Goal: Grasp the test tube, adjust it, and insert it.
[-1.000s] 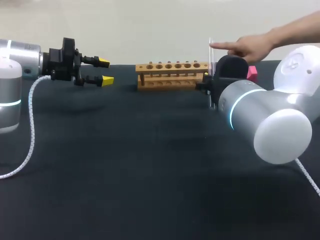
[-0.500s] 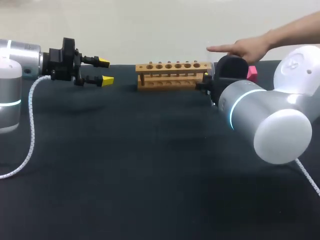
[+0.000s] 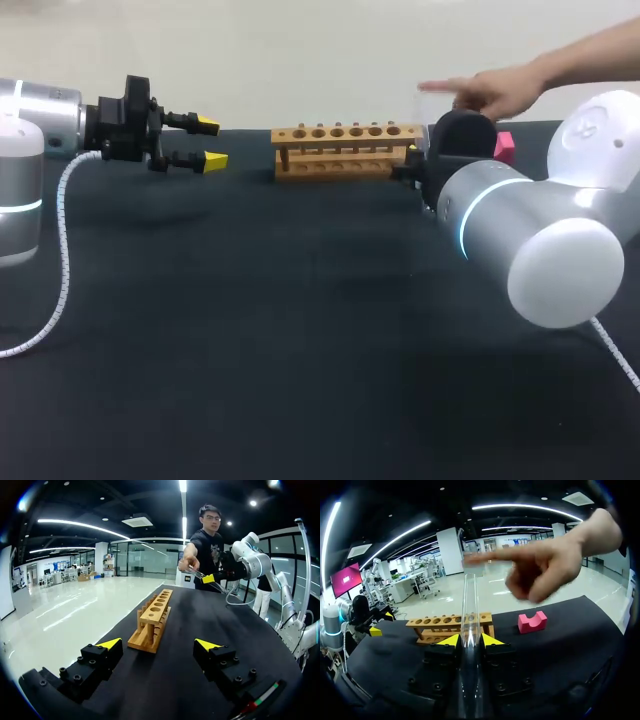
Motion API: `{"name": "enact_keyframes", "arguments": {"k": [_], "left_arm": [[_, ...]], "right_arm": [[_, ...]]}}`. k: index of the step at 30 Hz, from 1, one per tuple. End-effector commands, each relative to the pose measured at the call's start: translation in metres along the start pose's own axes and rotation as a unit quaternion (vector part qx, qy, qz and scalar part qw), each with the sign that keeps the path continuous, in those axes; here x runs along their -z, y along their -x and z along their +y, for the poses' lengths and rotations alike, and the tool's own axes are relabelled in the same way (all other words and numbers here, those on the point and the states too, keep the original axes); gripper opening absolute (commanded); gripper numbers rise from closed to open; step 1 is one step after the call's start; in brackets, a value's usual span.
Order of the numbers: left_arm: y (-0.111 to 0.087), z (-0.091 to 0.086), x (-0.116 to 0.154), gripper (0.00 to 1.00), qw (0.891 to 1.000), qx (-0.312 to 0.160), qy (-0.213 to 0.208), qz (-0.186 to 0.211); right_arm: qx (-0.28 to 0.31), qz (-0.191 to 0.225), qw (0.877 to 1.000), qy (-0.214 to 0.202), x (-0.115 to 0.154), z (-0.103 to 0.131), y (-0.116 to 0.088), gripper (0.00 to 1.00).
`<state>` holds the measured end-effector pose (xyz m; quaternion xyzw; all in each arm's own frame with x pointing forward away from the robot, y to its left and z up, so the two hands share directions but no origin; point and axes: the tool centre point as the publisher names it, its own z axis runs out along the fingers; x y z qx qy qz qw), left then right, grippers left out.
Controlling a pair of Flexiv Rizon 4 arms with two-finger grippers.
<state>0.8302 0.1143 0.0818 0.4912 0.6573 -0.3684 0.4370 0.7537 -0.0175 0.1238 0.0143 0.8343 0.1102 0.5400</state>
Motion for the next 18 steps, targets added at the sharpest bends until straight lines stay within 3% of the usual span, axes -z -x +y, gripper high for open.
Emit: {"name": "enact_keyframes", "arguments": {"k": [1,10,18], "left_arm": [[-0.001,-0.001,0.000,1.00,1.000,-0.001,0.002,-0.002],[-0.001,-0.001,0.000,1.00,1.000,-0.001,0.002,-0.002],[-0.001,-0.001,0.000,1.00,1.000,-0.001,0.002,-0.002]], "right_arm": [[0.000,0.000,1.000,0.001,0.001,-0.001,0.000,0.00],[0.011,-0.003,1.000,-0.010,-0.013,0.005,0.000,0.00],[0.027,0.020,0.999,-0.012,-0.037,0.020,-0.006,0.00]]}}
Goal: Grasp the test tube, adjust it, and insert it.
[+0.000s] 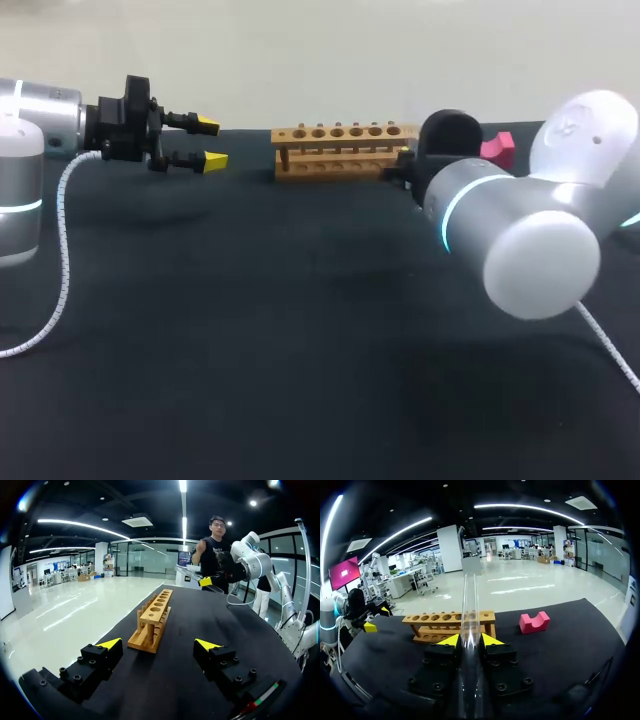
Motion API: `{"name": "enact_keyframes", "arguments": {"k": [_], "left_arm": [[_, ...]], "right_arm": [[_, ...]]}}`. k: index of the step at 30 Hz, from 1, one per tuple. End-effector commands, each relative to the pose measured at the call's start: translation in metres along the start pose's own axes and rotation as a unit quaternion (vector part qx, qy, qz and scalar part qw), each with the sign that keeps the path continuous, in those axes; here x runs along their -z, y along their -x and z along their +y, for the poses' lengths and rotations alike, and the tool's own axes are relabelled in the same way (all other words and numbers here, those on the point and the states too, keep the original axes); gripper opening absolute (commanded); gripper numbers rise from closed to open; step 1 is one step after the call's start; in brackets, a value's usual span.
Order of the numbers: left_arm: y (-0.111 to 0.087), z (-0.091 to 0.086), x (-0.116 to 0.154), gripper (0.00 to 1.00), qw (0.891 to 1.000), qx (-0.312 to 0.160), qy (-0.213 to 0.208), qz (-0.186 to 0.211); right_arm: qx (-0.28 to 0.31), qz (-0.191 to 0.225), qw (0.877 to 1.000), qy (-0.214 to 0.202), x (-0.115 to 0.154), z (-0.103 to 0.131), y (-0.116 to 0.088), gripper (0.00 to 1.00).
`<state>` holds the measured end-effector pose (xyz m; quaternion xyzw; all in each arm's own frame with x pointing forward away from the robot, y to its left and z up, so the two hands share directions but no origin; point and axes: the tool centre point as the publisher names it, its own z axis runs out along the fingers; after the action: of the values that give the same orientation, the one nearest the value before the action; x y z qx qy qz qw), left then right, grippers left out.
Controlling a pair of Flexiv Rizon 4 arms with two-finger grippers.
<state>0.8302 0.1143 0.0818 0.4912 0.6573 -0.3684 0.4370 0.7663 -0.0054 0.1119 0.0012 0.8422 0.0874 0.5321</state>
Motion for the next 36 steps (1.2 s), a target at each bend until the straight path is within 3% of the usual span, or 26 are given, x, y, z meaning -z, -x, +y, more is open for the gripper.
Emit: {"name": "enact_keyframes", "arguments": {"k": [1,14,36], "left_arm": [[-0.001,-0.001,0.000,1.00,1.000,-0.001,0.002,-0.002],[-0.001,-0.001,0.000,1.00,1.000,-0.001,0.002,-0.002],[-0.001,-0.001,0.000,1.00,1.000,-0.001,0.002,-0.002]], "right_arm": [[0.006,0.009,1.000,0.002,-0.021,0.014,0.001,0.00],[0.048,0.026,0.999,-0.003,-0.050,0.024,-0.013,0.00],[0.049,0.055,0.997,-0.013,-0.073,0.017,-0.021,0.00]]}}
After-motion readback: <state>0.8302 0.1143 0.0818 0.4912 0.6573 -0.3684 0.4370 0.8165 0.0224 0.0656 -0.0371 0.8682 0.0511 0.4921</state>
